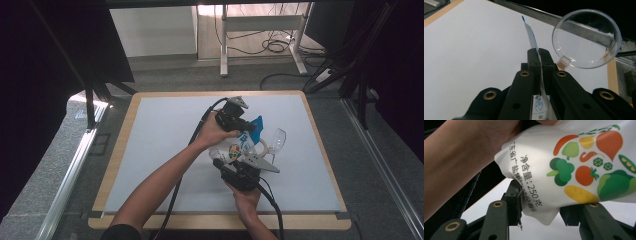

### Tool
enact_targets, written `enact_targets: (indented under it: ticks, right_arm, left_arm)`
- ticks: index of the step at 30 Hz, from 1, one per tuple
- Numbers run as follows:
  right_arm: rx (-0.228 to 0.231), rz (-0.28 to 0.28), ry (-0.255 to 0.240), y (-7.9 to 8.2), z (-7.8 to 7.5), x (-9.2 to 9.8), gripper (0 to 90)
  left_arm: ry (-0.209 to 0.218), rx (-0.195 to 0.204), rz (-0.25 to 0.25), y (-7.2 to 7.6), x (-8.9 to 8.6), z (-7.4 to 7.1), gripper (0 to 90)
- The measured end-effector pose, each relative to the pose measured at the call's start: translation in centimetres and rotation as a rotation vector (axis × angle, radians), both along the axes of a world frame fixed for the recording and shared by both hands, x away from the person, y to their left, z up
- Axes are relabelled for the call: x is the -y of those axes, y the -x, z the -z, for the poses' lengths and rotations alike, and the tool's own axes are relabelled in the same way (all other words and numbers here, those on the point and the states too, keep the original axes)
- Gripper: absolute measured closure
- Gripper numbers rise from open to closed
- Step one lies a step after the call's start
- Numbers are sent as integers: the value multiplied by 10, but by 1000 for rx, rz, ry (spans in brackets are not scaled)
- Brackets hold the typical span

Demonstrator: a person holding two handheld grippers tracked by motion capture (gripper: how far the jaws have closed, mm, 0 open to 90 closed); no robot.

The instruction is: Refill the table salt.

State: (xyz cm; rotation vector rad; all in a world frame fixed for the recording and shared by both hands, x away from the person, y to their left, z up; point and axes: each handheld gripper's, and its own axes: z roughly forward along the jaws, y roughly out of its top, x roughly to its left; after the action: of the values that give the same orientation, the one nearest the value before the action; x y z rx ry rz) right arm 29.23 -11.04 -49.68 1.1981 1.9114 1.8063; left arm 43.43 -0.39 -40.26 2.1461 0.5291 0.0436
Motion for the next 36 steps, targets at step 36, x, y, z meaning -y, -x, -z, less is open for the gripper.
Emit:
enact_targets:
  ticks: [36]
  right_arm:
    - [20, -4, -15, 0, -7, -2, 579]
  left_arm:
    - [-8, 24, -7, 4, -2, -12, 897]
